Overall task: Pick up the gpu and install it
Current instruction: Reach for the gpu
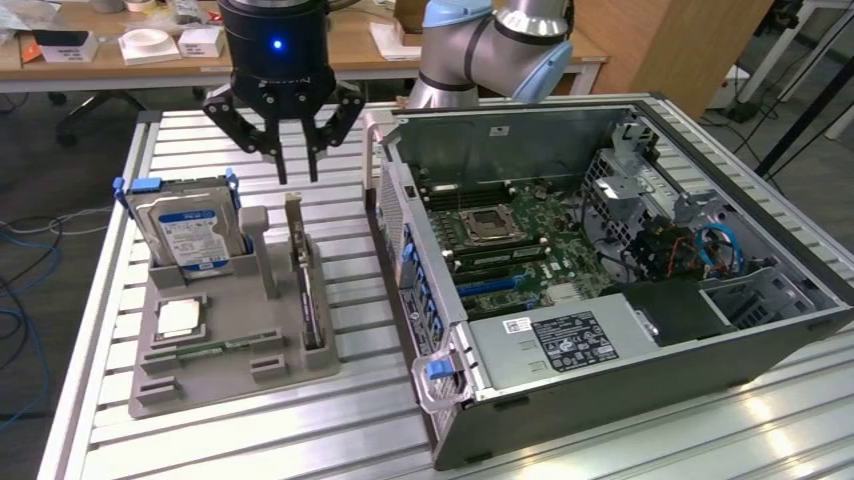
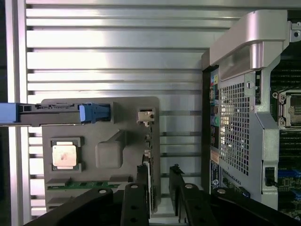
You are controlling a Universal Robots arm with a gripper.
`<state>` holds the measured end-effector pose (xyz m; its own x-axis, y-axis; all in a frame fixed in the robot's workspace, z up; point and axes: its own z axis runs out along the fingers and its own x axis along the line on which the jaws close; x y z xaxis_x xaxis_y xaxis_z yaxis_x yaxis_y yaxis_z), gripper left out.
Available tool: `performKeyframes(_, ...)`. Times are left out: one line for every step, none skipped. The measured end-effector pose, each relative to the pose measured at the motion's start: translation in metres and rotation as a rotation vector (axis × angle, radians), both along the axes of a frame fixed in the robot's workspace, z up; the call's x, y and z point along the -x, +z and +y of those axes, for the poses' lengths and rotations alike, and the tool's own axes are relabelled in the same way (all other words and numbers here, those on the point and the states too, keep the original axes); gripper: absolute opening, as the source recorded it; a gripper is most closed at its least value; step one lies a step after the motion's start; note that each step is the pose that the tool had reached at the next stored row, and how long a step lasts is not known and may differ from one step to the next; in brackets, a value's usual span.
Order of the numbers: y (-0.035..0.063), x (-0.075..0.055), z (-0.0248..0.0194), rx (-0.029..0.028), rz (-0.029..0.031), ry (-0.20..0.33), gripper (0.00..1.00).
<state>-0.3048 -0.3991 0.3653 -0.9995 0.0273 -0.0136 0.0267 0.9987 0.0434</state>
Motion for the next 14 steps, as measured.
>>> performKeyframes(0.0000,0.000,0.0000,0.0000,0.0000,0.000,0.41)
performKeyframes(0.0000,0.000,0.0000,-0.0001,0.0000,0.000,0.41)
performKeyframes(0.0000,0.000,0.0000,0.0000,0.0000,0.000,0.41)
performKeyframes(0.0000,0.000,0.0000,0.0000,-0.0001,0.000,0.47)
performKeyframes(0.0000,0.000,0.0000,0.0000,0.0000,0.000,0.47)
performKeyframes(-0.0011,0.000,0.0000,-0.0001,-0.0002,0.000,0.47)
performKeyframes(-0.0033,0.000,0.0000,-0.0001,-0.0001,0.000,0.47)
performKeyframes(-0.0053,0.000,0.0000,0.0000,0.0000,0.000,0.47)
performKeyframes(-0.0063,0.000,-0.0001,-0.0001,-0.0001,0.000,0.47)
performKeyframes(-0.0072,0.000,-0.0001,0.0000,-0.0001,0.000,0.47)
performKeyframes(-0.0080,0.000,-0.0001,0.0000,-0.0001,0.000,0.47)
performKeyframes(-0.0088,0.000,-0.0001,0.0000,0.0000,0.000,0.47)
performKeyframes(-0.0096,0.000,-0.0001,0.0000,0.0000,0.000,0.47)
performKeyframes(-0.0106,0.000,-0.0002,0.0000,-0.0001,0.000,0.47)
